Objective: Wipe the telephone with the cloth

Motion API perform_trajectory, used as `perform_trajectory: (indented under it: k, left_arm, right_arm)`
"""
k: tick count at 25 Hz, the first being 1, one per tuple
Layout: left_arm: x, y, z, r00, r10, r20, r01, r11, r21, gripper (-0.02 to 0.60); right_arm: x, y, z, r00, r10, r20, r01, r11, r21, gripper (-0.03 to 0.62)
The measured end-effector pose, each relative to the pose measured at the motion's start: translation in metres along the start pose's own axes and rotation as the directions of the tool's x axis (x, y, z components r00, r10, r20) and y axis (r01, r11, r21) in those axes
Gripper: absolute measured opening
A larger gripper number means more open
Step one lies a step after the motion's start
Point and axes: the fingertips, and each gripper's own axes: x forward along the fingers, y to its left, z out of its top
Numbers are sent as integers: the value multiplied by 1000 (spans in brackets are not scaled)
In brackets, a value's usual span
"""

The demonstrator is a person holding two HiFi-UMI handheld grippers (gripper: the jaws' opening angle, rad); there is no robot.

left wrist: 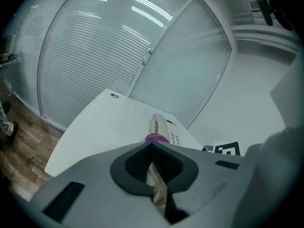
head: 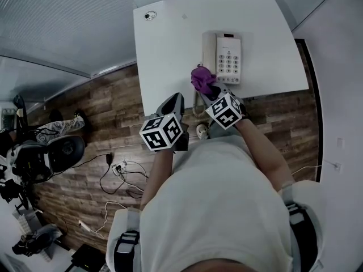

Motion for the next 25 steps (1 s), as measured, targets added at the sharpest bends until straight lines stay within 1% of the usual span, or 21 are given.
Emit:
perform_trajectory:
  k: [7, 9, 16, 20, 25]
  left_arm:
    - [-3, -1, -3, 1000, -3, 4, 3, 1000, -3, 20]
    - [-3, -1, -3, 1000, -7, 5, 7, 1000, -1, 20]
    - [1, -4, -1, 1000, -26, 8, 26, 1000, 10, 20]
    - [5, -8, -1, 999, -42, 3, 42, 999, 15, 20]
    - [11, -12, 3, 998, -57, -4, 57, 998, 17, 20]
  right_arm:
    - [-2, 2, 2, 1000, -11, 5, 11, 1000, 12, 96]
    - [-5, 3, 5, 1000, -12, 27, 11, 999, 30, 95]
    - [-26, 0, 16, 993, -39, 110, 23, 989, 145, 95]
    - [-43, -4, 26, 983, -63, 172, 30, 981, 190, 95]
    - [-64, -8, 36, 970, -85, 227, 30, 971, 238, 95]
